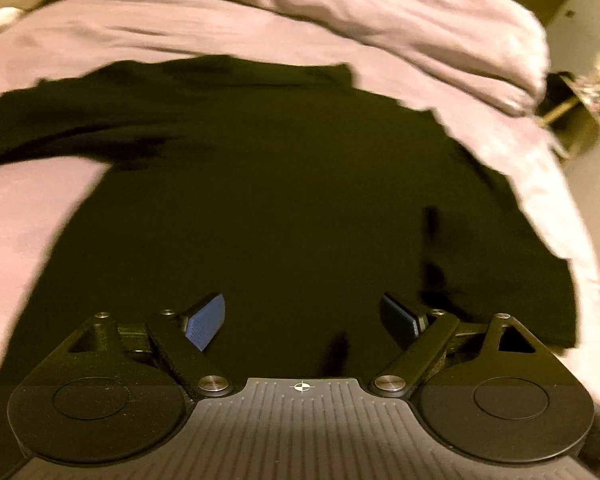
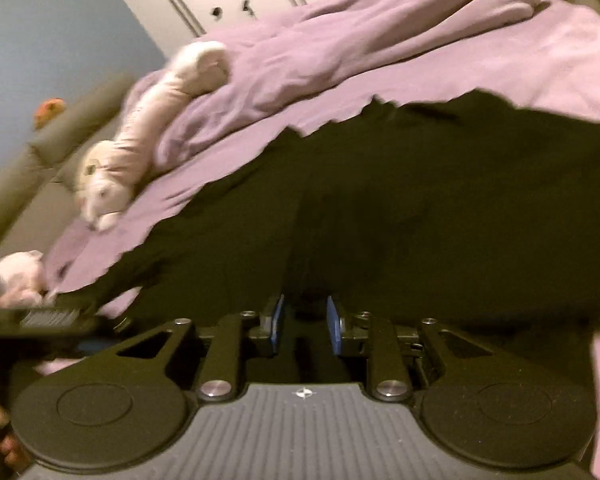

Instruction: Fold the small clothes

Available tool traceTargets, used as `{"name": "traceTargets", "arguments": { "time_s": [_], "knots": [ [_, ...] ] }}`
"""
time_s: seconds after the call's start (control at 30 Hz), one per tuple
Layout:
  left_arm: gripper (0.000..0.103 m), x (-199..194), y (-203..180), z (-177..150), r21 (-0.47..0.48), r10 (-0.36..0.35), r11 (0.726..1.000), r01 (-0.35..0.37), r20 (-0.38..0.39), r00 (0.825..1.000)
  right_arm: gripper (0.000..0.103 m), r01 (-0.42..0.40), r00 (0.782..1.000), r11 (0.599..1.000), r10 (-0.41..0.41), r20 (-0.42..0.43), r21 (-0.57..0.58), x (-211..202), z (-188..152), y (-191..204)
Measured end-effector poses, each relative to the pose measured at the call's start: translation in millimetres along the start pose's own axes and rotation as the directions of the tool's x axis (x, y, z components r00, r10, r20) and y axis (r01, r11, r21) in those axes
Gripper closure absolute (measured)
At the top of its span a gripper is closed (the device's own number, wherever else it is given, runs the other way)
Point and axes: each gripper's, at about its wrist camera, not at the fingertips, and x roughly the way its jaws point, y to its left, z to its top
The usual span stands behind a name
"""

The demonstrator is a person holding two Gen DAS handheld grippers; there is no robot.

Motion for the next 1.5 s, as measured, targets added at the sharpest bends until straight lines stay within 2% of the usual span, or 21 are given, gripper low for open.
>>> {"name": "traceTargets", "arguments": {
  "time_s": [0.13, 0.23, 0.4, 0.47, 0.57, 0.67, 0.77, 0.8, 0.97, 1.0, 1.03, 1.07, 1.1, 1.17, 1.33, 1.5],
  "knots": [
    [0.015, 23, -29, 7, 0.033, -0.142, 0.989, 0.144, -0.062, 0.988, 0.078, 0.105, 0.994, 0.994, -0.104, 0.043, -0.013, -34, -26, -5],
    [0.022, 46, -45, 14, 0.013, -0.194, 0.980, 0.197, -0.100, 0.976, 0.070, 0.145, 0.987, 0.989, -0.146, 0.066, 0.025, -61, -42, -15],
    [0.025, 66, -65, 21, 0.032, -0.180, 0.982, 0.185, -0.125, 0.976, 0.069, 0.139, 0.985, 0.979, -0.152, 0.079, 0.151, -92, -56, -45],
    [0.030, 70, -67, 24, 0.027, -0.176, 0.983, 0.181, -0.131, 0.976, 0.069, 0.141, 0.984, 0.976, -0.156, 0.084, 0.168, -94, -56, -49],
    [0.043, 76, -68, 25, 0.001, -0.222, 0.974, 0.225, -0.148, 0.964, 0.069, 0.141, 0.983, 0.975, -0.158, 0.091, 0.172, -95, -55, -51],
    [0.045, 86, -73, 25, -0.014, -0.238, 0.971, 0.238, -0.158, 0.958, 0.069, 0.134, 0.982, 0.973, -0.155, 0.104, 0.191, -95, -54, -53],
    [0.058, 93, -74, 28, -0.040, -0.245, 0.969, 0.242, -0.147, 0.958, 0.069, 0.116, 0.983, 0.970, -0.143, 0.113, 0.215, -93, -51, -53],
    [0.066, 94, -73, 29, -0.054, -0.249, 0.968, 0.243, -0.148, 0.957, 0.069, 0.114, 0.984, 0.969, -0.141, 0.111, 0.217, -92, -50, -52],
    [0.077, 94, -79, 32, -0.015, -0.234, 0.972, 0.235, -0.147, 0.961, 0.069, 0.128, 0.984, 0.966, -0.152, 0.096, 0.226, -90, -51, -53],
    [0.091, 94, -79, 32, -0.009, -0.247, 0.969, 0.249, -0.148, 0.958, 0.069, 0.131, 0.983, 0.965, -0.156, 0.094, 0.229, -89, -51, -53],
    [0.097, 95, -76, 32, -0.028, -0.285, 0.958, 0.284, -0.164, 0.944, 0.069, 0.134, 0.983, 0.964, -0.159, 0.093, 0.231, -89, -50, -53],
    [0.097, 96, -74, 31, -0.053, -0.307, 0.952, 0.302, -0.176, 0.935, 0.069, 0.136, 0.983, 0.964, -0.161, 0.093, 0.230, -89, -49, -52],
    [0.097, 97, -74, 31, -0.055, -0.308, 0.951, 0.303, -0.176, 0.935, 0.069, 0.139, 0.982, 0.964, -0.164, 0.093, 0.228, -89, -49, -51],
    [0.097, 101, -76, 30, -0.017, -0.255, 0.967, 0.256, -0.179, 0.950, 0.069, 0.144, 0.981, 0.963, -0.168, 0.091, 0.226, -87, -47, -49],
    [0.097, 106, -72, 32, -0.082, -0.303, 0.953, 0.293, -0.188, 0.934, 0.069, 0.148, 0.981, 0.964, -0.171, 0.091, 0.221, -87, -46, -46],
    [0.097, 100, -74, 33, -0.055, -0.283, 0.959, 0.277, -0.181, 0.942, 0.069, 0.156, 0.980, 0.959, -0.180, 0.081, 0.237, -86, -46, -48]
  ]
}}
